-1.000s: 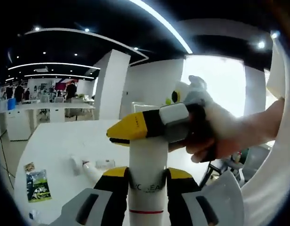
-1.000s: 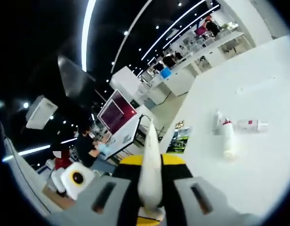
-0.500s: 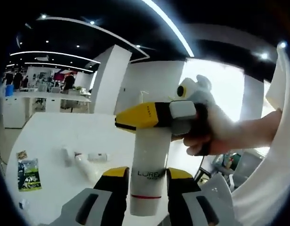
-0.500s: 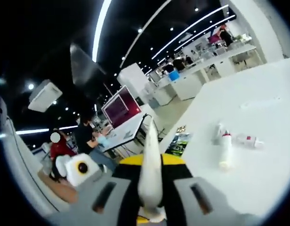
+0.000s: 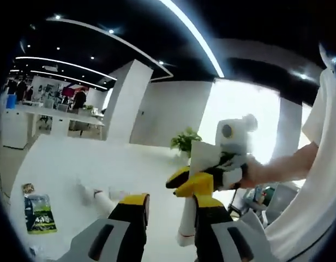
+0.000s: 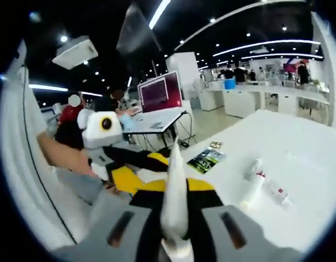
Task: Arrange the skincare products in the storage area until every visible bottle or jar stands upright without overlapping.
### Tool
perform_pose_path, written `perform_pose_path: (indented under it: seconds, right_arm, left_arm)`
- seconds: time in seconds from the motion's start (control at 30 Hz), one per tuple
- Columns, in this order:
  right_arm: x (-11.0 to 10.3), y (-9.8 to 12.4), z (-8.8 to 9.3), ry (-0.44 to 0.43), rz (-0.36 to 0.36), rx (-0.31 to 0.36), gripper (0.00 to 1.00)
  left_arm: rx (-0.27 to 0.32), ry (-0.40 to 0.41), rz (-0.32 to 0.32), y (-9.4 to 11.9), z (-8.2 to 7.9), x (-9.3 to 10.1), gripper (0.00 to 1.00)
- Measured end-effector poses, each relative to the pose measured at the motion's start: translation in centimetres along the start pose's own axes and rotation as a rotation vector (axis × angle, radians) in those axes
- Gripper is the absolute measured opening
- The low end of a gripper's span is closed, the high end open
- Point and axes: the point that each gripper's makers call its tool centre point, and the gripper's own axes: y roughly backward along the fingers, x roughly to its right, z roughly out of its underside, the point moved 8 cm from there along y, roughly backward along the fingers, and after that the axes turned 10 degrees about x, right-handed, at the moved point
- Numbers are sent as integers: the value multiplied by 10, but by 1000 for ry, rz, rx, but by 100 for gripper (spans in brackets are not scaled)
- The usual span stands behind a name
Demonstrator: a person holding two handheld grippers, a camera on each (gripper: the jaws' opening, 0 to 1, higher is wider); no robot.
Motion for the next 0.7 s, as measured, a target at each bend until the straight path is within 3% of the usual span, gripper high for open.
perform_pose_path:
  seconds: [0.1,0.27,0.7]
  right_arm:
    - [-1,-1,3,56,-40,-40,12]
    - [-4,-3,5,61,-76,-55,12]
    - [-18,-11,19,116,-171,-164,12]
  left_arm:
    - [-3,-58,69,-6,-14,4,35]
    - [-74,-138,161,-17,-21,12,38]
    - [-292,-302,314,-37,-17,25,34]
